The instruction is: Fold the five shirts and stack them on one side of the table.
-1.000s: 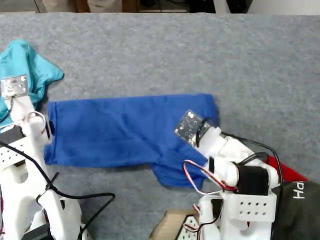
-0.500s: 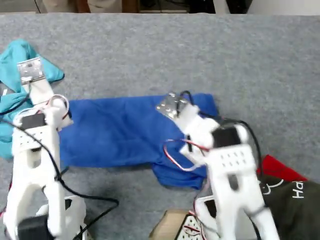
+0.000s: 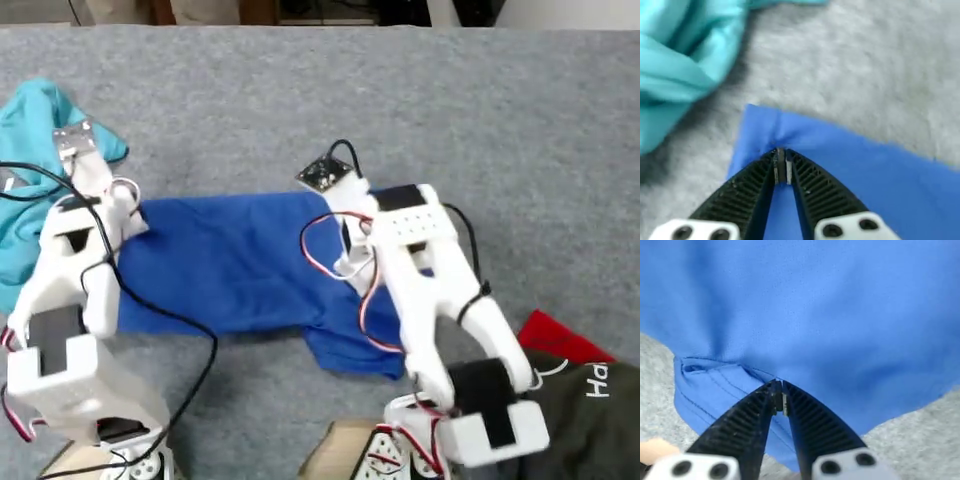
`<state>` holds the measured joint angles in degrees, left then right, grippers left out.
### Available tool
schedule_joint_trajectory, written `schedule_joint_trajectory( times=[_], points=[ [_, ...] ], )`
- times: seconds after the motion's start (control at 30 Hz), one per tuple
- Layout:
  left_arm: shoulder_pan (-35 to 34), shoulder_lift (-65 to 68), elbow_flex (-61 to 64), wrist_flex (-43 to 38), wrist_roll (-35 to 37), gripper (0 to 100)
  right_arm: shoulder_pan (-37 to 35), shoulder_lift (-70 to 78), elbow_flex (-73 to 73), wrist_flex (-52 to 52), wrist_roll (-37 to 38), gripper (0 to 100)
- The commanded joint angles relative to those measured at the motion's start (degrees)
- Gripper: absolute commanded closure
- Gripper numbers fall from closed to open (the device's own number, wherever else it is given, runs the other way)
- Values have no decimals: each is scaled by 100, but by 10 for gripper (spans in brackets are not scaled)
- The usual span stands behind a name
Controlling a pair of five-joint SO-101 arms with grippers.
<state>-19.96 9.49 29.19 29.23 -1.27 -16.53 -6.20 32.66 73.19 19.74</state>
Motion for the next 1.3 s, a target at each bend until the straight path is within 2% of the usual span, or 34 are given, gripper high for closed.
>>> schedule_joint_trajectory(
  times=[0.0, 0.23, 0.4, 1.27],
  points=[
    [-255, 198, -686, -97, 378, 981, -110, 163, -277, -53, -62, 993],
    [-237, 330, -870, -105, 422, 981, -778, 391, -286, -343, -70, 993],
    [-237, 330, -870, -105, 422, 981, -1095, 813, -295, -668, -440, 993],
    [-237, 338, -835, -105, 413, 981, -1121, 497, -119, 615, -440, 993]
  ],
)
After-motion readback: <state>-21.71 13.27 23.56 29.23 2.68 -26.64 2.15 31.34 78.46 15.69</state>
